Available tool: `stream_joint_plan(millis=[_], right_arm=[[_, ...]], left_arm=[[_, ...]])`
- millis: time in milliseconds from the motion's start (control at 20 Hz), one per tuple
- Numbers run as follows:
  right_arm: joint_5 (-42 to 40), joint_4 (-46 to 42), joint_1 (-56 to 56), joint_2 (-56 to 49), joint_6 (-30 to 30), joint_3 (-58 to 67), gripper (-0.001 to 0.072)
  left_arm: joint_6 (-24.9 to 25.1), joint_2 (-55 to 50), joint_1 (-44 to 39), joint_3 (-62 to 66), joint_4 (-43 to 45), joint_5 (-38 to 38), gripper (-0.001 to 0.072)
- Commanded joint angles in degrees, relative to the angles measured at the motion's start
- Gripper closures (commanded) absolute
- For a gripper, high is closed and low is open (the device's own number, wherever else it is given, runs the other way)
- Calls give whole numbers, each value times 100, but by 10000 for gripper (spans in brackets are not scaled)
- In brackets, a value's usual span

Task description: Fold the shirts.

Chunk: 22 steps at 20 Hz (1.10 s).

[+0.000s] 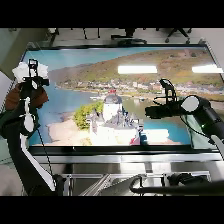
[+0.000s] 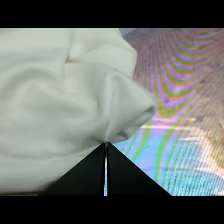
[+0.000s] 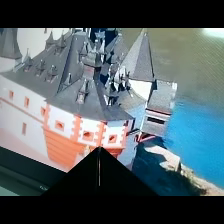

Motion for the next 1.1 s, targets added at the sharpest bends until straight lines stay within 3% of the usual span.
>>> stream_joint_plan(millis=[0,200,350,450,800,950,1050], right_arm=[[0,2,4,2,2,-2,692],[0,2,4,2,2,-2,692],[0,2,4,2,2,-2,692],[0,2,4,2,2,-2,692],[0,2,4,2,2,-2,692],[0,2,4,2,2,-2,691],[0,2,4,2,2,-2,692]], left_arm=[[-68,37,-46,407,-33,-293,696],[-107,977,-243,116,-35,-354,697],[-111,1808,-533,114,-50,-949,697],[-107,2317,-756,114,-289,-1718,698],[249,3722,-1641,111,-2653,-5149,699],[-39,3860,-2094,111,-3254,-6199,698],[-341,3864,-2450,-46,-3320,-6415,699]])
